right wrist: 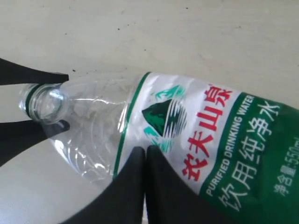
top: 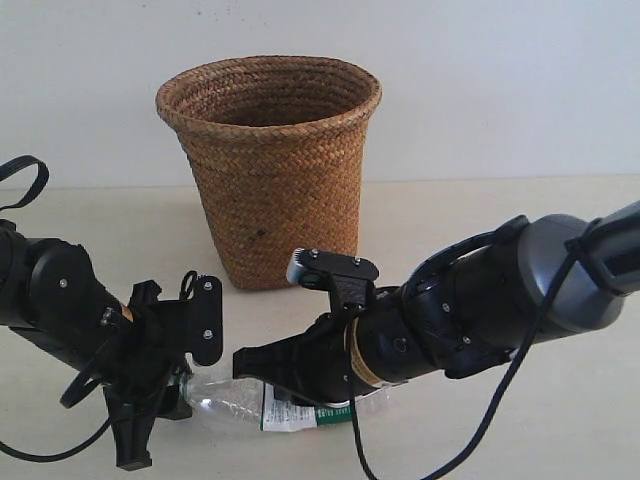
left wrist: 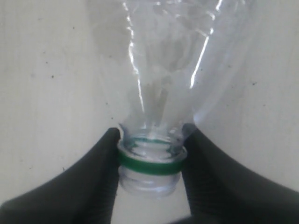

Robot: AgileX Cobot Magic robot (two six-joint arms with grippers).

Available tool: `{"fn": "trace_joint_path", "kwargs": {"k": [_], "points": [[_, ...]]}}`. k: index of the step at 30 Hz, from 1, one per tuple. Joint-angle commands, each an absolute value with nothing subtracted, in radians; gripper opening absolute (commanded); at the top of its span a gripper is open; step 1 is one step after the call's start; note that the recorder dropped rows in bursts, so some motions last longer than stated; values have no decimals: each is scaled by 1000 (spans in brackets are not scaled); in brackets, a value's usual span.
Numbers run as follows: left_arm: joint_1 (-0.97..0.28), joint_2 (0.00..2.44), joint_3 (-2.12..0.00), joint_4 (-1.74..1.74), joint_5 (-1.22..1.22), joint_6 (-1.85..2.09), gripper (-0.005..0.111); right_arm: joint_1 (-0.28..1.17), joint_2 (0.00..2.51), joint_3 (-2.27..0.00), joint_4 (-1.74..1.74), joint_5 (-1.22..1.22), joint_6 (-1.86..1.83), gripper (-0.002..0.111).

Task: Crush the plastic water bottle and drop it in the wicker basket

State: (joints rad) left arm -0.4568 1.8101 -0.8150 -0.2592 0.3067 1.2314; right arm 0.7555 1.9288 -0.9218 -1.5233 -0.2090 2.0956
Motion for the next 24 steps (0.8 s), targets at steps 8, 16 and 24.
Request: {"fn": "trace_joint_path", "kwargs": {"k": [8, 16, 24], "points": [[-462, 1811, -819, -273, 321, 1221, 4, 755, 2046, -897, -1551, -193, 2093, 0], [-462, 1811, -819, -273, 321, 1221, 4, 755, 2049, -897, -1551, -196, 2093, 0], [-462, 1811, -819, -273, 321, 1221, 4, 755, 2060, -897, -1553, -220, 2093, 0]]}}
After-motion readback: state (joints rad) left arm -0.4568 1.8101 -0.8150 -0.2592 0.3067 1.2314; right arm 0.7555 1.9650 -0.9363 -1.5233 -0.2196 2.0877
